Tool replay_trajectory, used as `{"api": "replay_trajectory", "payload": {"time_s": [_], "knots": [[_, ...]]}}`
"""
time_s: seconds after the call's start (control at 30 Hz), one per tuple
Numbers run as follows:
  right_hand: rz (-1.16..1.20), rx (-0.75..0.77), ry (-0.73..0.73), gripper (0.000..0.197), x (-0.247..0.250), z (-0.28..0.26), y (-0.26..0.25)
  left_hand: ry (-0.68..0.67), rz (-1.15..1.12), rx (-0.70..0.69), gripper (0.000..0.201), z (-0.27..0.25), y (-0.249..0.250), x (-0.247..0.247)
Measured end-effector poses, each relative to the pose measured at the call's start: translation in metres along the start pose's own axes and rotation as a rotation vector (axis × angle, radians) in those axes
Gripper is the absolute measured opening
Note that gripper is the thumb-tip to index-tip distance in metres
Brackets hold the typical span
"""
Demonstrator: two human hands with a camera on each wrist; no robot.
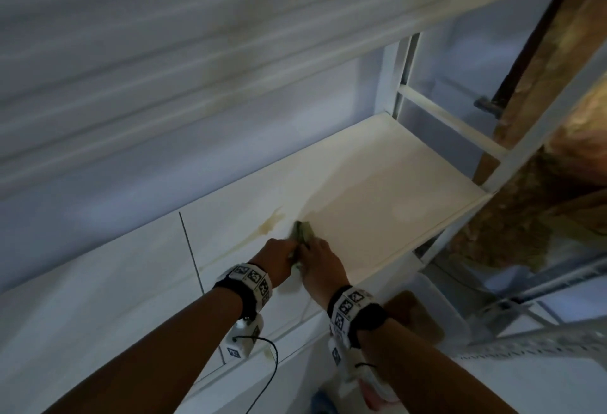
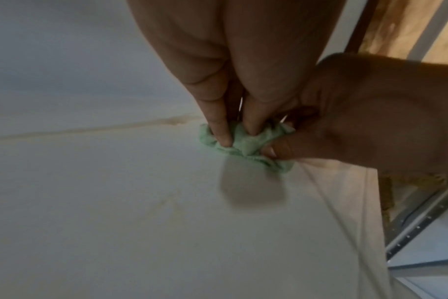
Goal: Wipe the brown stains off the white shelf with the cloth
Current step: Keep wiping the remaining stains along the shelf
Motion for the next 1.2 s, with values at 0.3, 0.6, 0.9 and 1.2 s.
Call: {"api": "replay_trajectory", "payload": {"time_s": [0.3, 0.6, 0.9, 1.2], "knots": [[-0.182, -0.075, 0.008, 0.052, 0.018, 0.038, 0.024, 0.049, 0.0, -0.107, 0.049, 0.058, 0.025, -0.02], [-0.124, -0.126, -0.152, 0.061, -0.002, 0.071, 0.02, 0.084, 0.087, -0.029, 0.058, 0.078, 0.001, -0.003], [-0.15, -0.04, -0.171, 0.058, -0.034, 0.104, -0.012, 0.078, 0.167, 0.057, 0.055, 0.067, -0.045, 0.015], [-0.084, -0.031, -0.13, 0.051, -0.082, 0.085, -0.094, 0.088, 0.199, 0.16, 0.044, 0.004, -0.118, 0.04]]}}
Point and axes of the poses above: each hand's wrist, its own z-axis towards the middle knuckle, its own x-axis out of the back of the hand, y = z × x, the point moved 10 cm from there along z, towards the middle knuckle, and after that the axes turned 10 degrees about y, right-handed, at the moved point
